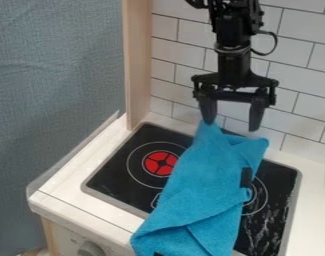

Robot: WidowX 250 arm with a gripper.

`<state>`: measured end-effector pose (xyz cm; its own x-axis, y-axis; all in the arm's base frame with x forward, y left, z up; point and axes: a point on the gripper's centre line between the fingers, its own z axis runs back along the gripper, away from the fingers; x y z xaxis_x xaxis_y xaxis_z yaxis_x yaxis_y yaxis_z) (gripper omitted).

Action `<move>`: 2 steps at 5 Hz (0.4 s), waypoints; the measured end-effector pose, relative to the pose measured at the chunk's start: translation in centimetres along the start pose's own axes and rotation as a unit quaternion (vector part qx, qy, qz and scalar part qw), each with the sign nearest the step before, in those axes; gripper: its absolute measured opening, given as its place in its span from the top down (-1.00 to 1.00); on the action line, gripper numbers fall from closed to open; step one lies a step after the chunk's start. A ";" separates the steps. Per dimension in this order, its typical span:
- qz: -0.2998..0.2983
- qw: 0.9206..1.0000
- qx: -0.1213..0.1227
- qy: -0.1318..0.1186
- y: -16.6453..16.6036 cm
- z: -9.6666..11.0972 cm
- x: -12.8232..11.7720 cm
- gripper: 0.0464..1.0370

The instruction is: Fold the cloth from top to bottom

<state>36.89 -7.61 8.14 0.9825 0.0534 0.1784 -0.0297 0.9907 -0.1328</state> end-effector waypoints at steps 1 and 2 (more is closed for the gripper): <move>-0.019 0.999 0.039 -0.027 1.3 -1.1 2.0 -0.92; -0.016 0.997 0.058 -0.045 2.5 -2.0 3.6 -0.92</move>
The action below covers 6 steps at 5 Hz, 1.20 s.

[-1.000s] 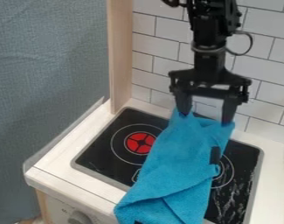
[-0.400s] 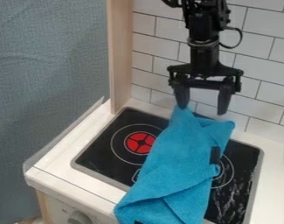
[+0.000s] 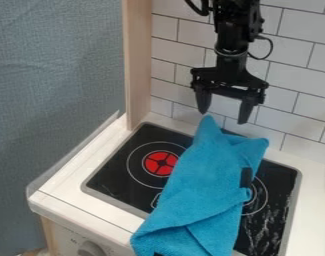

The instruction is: Fold the cloth from top to bottom

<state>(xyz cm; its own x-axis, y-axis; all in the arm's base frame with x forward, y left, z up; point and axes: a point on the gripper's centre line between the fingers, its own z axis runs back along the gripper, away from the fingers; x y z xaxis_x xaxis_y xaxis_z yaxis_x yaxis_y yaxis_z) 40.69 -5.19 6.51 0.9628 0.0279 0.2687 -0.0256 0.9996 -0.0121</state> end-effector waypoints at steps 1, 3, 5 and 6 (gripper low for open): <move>0.024 1.000 0.006 -0.004 1.9 -1.8 0.8 -0.92; 0.069 0.997 -0.027 0.013 3.6 -6.1 2.3 -0.92; 0.079 0.996 -0.044 0.016 3.2 -8.5 3.0 -0.84; 0.078 0.996 -0.047 0.012 3.2 -8.6 3.1 -0.19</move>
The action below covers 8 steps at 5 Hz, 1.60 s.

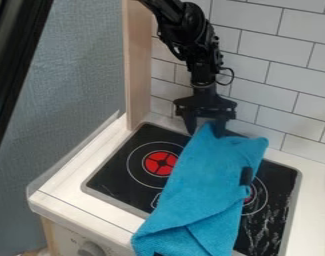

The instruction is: Fold the cloth from top to bottom

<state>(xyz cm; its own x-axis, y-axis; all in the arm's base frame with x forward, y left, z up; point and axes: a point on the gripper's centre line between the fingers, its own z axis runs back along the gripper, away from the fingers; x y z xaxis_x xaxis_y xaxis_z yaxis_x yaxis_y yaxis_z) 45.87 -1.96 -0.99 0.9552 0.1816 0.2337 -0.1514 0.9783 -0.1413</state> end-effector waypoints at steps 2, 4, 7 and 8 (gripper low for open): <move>-0.005 1.000 -0.003 -0.001 0.0 -0.2 -0.3 0.78; -0.050 0.998 0.000 -0.047 -0.9 2.8 0.4 0.99; -0.158 0.982 -0.030 -0.097 -4.7 9.8 -2.5 0.99; -0.209 0.972 -0.047 -0.098 -7.0 11.4 -5.8 0.99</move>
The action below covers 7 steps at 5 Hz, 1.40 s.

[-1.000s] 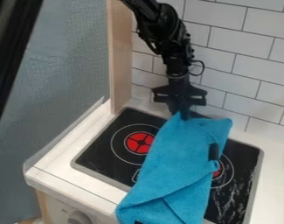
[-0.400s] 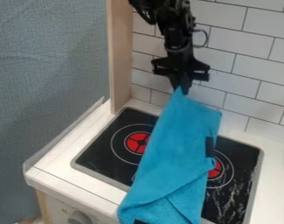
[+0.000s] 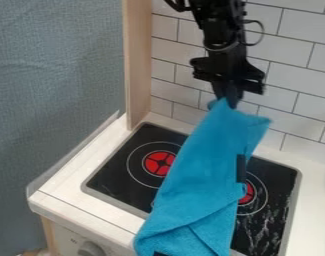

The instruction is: Fold the cloth from top to bottom

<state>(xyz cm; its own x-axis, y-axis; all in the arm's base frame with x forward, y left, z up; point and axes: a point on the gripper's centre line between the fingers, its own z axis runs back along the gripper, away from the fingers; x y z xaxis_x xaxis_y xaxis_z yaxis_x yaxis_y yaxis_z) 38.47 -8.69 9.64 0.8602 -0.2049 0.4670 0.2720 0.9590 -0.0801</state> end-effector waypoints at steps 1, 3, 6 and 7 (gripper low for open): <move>-0.030 0.999 -0.020 0.006 -1.2 1.0 -2.1 0.99; -0.061 0.995 -0.045 0.066 -0.2 1.7 -8.1 0.99; -0.079 0.973 -0.086 0.199 0.5 -2.7 -14.1 0.99; -0.102 0.966 -0.098 0.215 0.2 -4.2 -15.5 0.99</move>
<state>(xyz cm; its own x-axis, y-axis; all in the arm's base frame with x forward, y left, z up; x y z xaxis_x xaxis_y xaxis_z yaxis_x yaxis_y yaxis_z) 27.03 -6.18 -1.33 0.8685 -0.4882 0.0857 0.4947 0.8434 -0.2097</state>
